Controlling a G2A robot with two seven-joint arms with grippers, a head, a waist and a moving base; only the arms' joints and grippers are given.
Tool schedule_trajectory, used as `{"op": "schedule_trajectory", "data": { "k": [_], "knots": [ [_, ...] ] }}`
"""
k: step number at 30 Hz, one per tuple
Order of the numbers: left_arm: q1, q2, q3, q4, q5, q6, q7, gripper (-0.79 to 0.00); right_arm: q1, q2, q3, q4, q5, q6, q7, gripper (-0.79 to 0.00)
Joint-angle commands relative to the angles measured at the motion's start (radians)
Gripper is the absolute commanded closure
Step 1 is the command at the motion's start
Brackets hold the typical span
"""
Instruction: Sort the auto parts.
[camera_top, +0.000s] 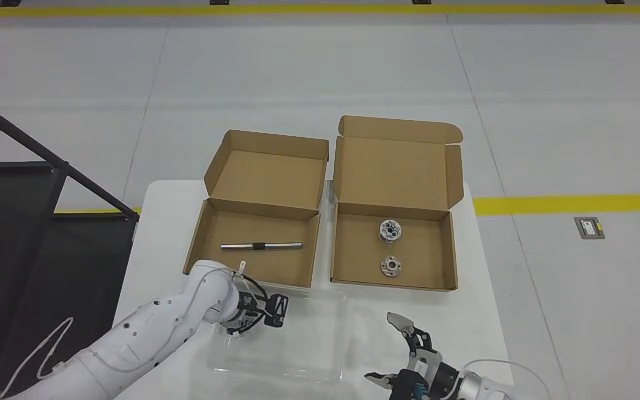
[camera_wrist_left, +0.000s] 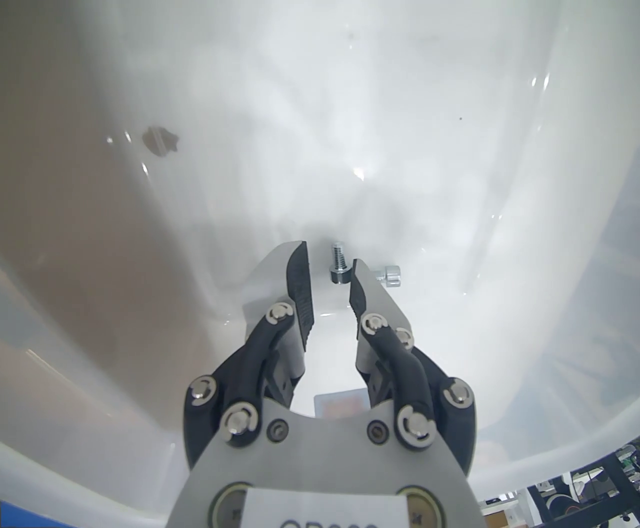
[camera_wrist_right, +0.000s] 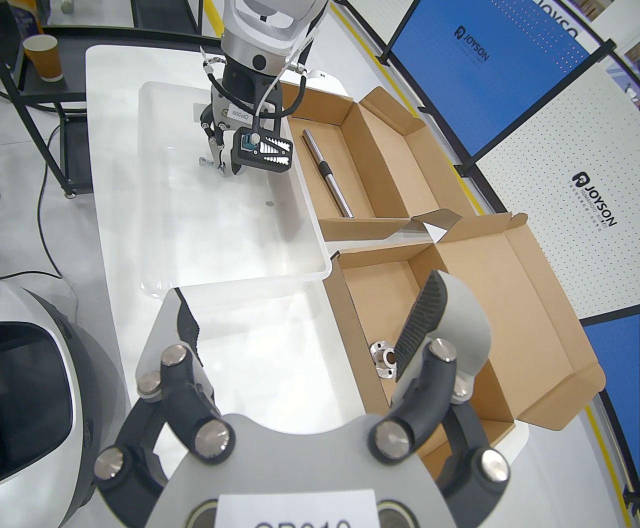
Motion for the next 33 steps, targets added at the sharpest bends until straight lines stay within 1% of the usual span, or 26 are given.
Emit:
{"op": "schedule_trajectory", "data": {
  "k": [1,4,5,7,8,9,13,16,18,20,24,27,29,31,33],
  "knots": [
    [-0.001,-0.006,0.002,0.009,0.000,-0.006,0.001,-0.212,0.000,0.000,0.000,0.000,0.000,0.000,0.000,-0.785],
    [-0.004,-0.015,0.003,0.018,0.002,-0.019,0.011,-0.172,0.000,0.000,0.000,0.000,0.000,0.000,0.000,-0.785],
    [-0.004,-0.017,0.003,0.020,0.004,-0.019,0.013,-0.132,0.000,0.000,0.000,0.000,0.000,0.000,0.000,-0.785],
    [-0.005,-0.020,0.005,0.024,0.007,-0.019,0.018,-0.086,0.000,0.000,0.000,0.000,0.000,0.000,0.000,-0.785],
    [-0.005,-0.021,0.005,0.026,0.008,-0.019,0.021,-0.034,0.000,0.000,0.000,0.000,0.000,0.000,0.000,-0.785],
    [-0.006,-0.022,0.007,0.028,0.010,-0.019,0.022,0.000,0.000,0.000,0.000,0.000,0.000,0.000,0.000,-0.785],
    [-0.012,-0.020,0.003,0.016,0.019,-0.019,0.033,0.000,0.000,0.000,0.000,0.000,0.000,0.000,0.000,-0.785],
    [-0.009,-0.003,-0.022,-0.031,0.022,-0.019,0.053,0.000,0.000,0.000,0.000,0.000,0.000,0.000,0.000,-0.785],
    [-0.002,0.017,-0.053,-0.077,0.025,-0.019,0.073,0.000,0.000,0.000,0.000,0.000,0.000,0.000,0.000,-0.785],
    [0.012,0.044,-0.096,-0.125,0.029,-0.019,0.097,0.000,0.000,0.000,0.000,0.000,0.000,0.000,0.000,-0.785],
    [0.064,0.113,-0.207,-0.234,0.037,-0.019,0.205,0.000,0.000,0.000,0.000,0.000,0.000,0.000,0.000,-0.785],
    [0.120,0.169,-0.315,-0.286,0.062,-0.019,0.327,0.000,0.000,0.000,0.000,0.000,0.000,0.000,0.000,-0.785],
    [0.164,0.201,-0.397,-0.311,0.067,-0.017,0.468,0.000,0.000,0.000,0.000,0.000,0.000,0.000,0.000,-0.785],
    [0.214,0.228,-0.471,-0.319,0.126,0.028,0.579,0.000,0.000,0.000,0.000,0.000,0.000,0.000,0.000,-0.785],
    [0.269,0.249,-0.524,-0.331,0.185,0.084,0.695,0.000,0.000,0.000,0.000,0.000,0.000,0.000,0.000,-0.785]
  ]
}}
